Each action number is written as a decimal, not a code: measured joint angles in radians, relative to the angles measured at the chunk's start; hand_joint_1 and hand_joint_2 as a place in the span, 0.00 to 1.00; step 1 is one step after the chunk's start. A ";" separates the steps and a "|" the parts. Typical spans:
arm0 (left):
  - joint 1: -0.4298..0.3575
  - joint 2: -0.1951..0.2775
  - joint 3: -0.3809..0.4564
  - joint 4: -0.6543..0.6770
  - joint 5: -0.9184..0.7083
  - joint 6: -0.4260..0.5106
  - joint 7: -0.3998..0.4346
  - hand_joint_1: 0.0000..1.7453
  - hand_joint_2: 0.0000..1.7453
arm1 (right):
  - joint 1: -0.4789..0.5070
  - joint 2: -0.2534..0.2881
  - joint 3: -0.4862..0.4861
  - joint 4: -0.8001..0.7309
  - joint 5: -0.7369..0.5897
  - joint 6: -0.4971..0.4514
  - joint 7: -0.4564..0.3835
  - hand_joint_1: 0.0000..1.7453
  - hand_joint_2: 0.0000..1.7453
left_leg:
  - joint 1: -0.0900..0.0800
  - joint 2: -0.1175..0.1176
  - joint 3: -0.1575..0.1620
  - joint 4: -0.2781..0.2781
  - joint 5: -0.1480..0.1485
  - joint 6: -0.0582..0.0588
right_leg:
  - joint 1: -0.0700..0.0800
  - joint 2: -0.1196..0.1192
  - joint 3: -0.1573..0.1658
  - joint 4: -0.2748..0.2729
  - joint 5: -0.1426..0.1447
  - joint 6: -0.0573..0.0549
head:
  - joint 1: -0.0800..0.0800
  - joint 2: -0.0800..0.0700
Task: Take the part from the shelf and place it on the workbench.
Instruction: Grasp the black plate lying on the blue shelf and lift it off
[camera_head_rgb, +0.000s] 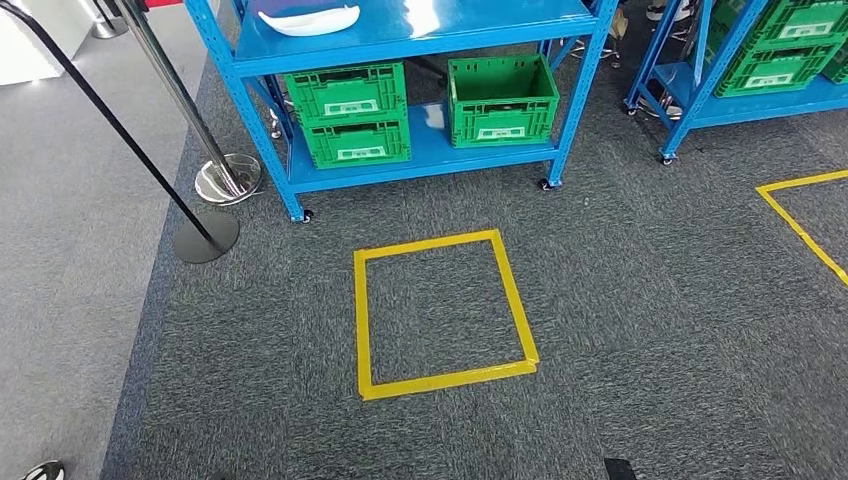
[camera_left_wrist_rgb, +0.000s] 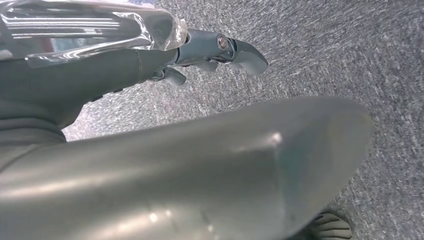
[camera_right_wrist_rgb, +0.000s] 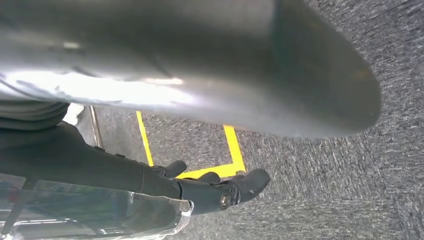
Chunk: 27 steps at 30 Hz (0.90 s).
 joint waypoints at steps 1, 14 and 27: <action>0.001 0.000 0.000 0.000 -0.002 0.001 0.000 0.00 0.00 | 0.001 0.000 0.000 0.000 0.001 0.000 0.001 0.00 0.00 | -0.002 0.000 -0.037 0.020 -0.027 0.002 | 0.003 0.002 0.014 0.000 -0.011 -0.003 | 0.000 0.000; -0.029 0.056 -0.004 -0.014 -0.062 0.083 -0.046 0.00 0.00 | -0.014 0.008 0.000 0.004 0.005 0.007 0.005 0.00 0.00 | -0.050 -0.025 0.058 -0.271 0.159 0.095 | 0.018 0.007 0.048 0.144 -0.082 0.028 | 0.008 0.000; -0.135 0.175 -0.097 -0.037 -0.276 0.190 -0.054 0.00 0.00 | -0.017 0.000 -0.001 0.006 0.012 0.015 0.018 0.00 0.00 | -0.028 -0.022 0.137 -0.178 0.068 0.032 | 0.005 -0.011 -0.034 0.010 0.035 0.000 | 0.009 0.000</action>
